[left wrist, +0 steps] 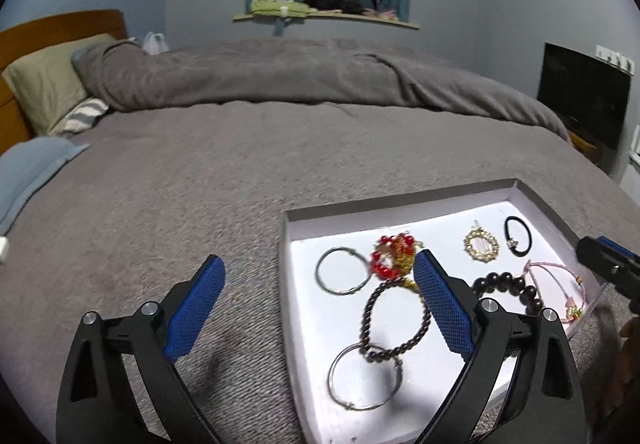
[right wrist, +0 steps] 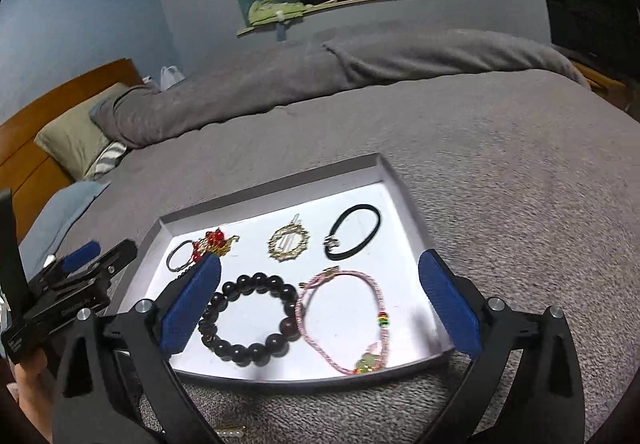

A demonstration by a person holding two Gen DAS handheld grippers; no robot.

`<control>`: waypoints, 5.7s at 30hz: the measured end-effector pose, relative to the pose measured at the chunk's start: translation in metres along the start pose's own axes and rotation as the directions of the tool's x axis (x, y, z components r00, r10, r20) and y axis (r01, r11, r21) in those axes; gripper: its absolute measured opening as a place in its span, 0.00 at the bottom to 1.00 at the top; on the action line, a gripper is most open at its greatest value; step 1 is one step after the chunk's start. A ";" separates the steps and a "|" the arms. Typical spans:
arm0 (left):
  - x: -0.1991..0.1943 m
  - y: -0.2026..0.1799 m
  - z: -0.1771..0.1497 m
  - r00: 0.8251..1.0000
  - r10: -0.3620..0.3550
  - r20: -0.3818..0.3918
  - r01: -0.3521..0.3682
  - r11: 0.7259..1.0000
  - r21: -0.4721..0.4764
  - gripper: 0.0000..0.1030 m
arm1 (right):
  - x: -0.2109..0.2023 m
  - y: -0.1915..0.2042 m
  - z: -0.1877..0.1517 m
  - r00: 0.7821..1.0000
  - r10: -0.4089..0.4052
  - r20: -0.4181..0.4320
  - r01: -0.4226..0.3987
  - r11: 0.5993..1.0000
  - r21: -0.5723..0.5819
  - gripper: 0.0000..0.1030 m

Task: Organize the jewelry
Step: 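Withdraw both tools toward the blue bracelet and pearl strand, then grasp the blue beaded bracelet with the left tool while the right tool approaches the pearl strand, then close the right tool on the pearl strand, then carry the blue bracelet and pearl strand into the tray with both tools, then open both tools to release the items in the tray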

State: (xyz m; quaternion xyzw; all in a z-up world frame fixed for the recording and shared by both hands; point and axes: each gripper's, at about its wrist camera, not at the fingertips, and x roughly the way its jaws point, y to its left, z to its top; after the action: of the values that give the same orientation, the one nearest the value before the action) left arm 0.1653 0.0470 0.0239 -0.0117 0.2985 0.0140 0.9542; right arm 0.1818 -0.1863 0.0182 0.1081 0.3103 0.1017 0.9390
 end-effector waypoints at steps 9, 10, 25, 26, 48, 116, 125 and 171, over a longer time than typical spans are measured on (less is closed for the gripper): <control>-0.053 0.008 -0.002 0.996 0.068 0.051 -0.066 0.997 -0.037 0.94 | -0.039 -0.012 0.001 0.999 -0.016 0.034 0.014 0.999 0.053 0.95; -0.058 0.007 -0.004 0.996 0.069 0.055 -0.067 0.997 -0.032 0.94 | -0.044 -0.013 0.001 0.999 -0.015 0.041 0.013 0.998 0.054 0.95; -0.090 0.014 -0.062 0.996 0.083 -0.013 -0.083 0.996 -0.013 0.95 | -0.086 -0.018 -0.045 0.999 -0.041 0.015 0.041 0.999 -0.001 0.95; -0.093 0.015 -0.065 0.997 0.081 -0.015 -0.081 0.997 -0.013 0.95 | -0.087 -0.017 -0.048 0.999 -0.042 0.009 0.042 0.999 -0.003 0.95; -0.095 0.007 -0.098 0.996 0.034 -0.082 -0.028 0.997 0.070 0.95 | -0.074 0.035 -0.086 0.997 0.022 -0.068 -0.038 0.969 -0.245 0.95; -0.102 -0.006 -0.016 0.984 -0.180 0.006 0.178 0.977 0.119 0.08 | -0.054 0.033 -0.048 0.992 0.063 -0.111 -0.092 0.958 -0.272 0.63; -0.051 -0.049 -0.001 0.941 -0.330 -0.071 0.337 0.934 0.121 0.08 | -0.018 -0.011 -0.003 0.996 0.003 -0.093 -0.021 0.981 -0.195 0.63; -0.003 -0.019 -0.029 0.962 -0.222 -0.162 0.234 0.970 0.062 0.48 | 0.029 0.066 0.035 0.962 0.031 -0.270 -0.073 0.987 -0.145 0.74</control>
State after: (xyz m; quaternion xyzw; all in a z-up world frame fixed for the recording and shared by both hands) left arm 0.1468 0.0269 0.0018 -0.0085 0.3683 -0.1090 0.9233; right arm 0.2177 -0.1202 0.0468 0.0288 0.4223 0.1637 0.8911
